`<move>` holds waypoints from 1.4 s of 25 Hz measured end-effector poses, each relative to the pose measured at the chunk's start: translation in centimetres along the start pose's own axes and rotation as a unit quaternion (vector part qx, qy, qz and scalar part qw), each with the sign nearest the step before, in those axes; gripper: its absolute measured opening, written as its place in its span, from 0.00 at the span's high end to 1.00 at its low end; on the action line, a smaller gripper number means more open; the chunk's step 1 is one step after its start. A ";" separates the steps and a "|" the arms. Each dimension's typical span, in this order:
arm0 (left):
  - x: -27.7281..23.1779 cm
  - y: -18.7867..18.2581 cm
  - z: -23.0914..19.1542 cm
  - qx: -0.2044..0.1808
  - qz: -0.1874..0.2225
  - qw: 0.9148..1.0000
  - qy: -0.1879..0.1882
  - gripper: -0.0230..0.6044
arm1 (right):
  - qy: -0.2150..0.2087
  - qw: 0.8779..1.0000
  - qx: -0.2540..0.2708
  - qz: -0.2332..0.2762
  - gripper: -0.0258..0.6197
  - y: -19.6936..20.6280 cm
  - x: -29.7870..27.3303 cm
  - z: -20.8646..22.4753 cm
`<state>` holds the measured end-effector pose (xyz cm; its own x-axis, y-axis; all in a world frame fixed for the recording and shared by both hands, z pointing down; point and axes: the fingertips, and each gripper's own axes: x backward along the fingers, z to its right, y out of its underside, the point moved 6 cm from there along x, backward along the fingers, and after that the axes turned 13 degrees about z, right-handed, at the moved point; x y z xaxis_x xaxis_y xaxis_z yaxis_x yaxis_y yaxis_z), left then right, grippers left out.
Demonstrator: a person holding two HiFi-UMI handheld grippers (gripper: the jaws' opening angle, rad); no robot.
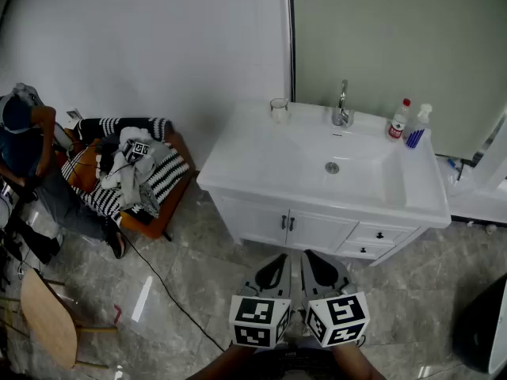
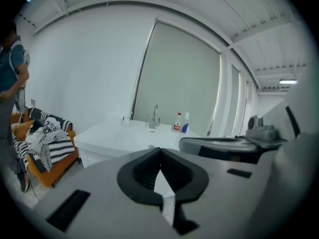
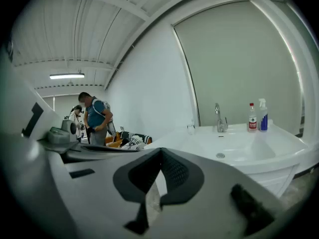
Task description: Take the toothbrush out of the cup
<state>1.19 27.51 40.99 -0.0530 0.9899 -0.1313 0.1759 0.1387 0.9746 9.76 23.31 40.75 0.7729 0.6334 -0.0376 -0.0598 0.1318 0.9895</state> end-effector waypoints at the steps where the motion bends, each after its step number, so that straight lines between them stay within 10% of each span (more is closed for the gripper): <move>1: 0.2 0.0 -0.1 0.000 0.000 1.000 0.000 0.95 | 0.000 1.000 0.002 0.000 0.94 0.0 0.1 -0.2; 35: -10.2 0.0 -1.4 -0.008 -0.023 1.000 -0.007 0.95 | 0.005 1.000 -0.010 -0.014 0.94 0.5 -7.0 7.3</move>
<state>0.33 17.33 42.60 -0.0479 0.9827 -0.1787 0.1572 0.1841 0.9703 8.89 13.35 42.57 0.7680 0.6370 -0.0658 -0.0522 0.1648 0.9849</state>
